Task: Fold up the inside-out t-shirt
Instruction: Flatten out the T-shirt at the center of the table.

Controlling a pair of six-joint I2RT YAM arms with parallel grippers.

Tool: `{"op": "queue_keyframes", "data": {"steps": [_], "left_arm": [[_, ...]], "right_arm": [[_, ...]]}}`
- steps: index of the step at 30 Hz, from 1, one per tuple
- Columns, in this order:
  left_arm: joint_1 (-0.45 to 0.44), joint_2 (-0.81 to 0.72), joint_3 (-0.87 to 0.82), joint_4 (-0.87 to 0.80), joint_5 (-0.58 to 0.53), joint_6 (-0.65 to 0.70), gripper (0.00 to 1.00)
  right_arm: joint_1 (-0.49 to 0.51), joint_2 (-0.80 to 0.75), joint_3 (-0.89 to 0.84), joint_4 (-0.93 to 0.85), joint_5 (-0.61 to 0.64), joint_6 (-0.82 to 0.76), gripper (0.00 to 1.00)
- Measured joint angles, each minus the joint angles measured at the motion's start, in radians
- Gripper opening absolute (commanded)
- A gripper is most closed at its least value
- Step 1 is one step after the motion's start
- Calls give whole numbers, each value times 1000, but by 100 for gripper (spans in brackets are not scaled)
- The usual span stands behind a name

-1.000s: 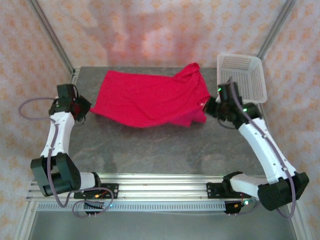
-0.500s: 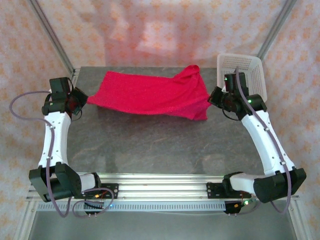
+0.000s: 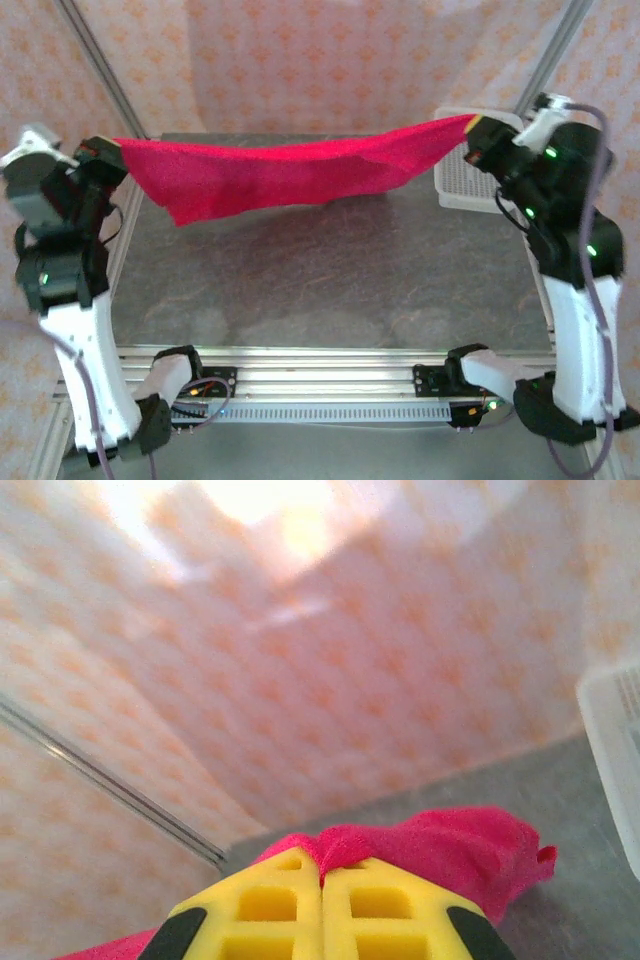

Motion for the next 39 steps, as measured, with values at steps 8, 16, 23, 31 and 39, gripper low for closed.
{"op": "queue_keyframes", "data": {"steps": [8, 16, 23, 31, 39], "left_arm": [[0, -62, 233, -18, -56, 28, 0], [0, 55, 127, 10, -27, 32, 0], [-45, 306, -187, 187, -3, 34, 0], [-110, 911, -122, 309, -22, 65, 4], [-124, 1210, 71, 217, -55, 95, 66]], "right_arm": [[0, -96, 213, -2, 57, -71, 0], [0, 60, 232, -16, 134, -137, 0], [0, 276, -5, 100, 183, -171, 0], [0, 841, 84, 180, 187, -143, 4], [5, 1546, 927, -142, 148, -87, 44]]}}
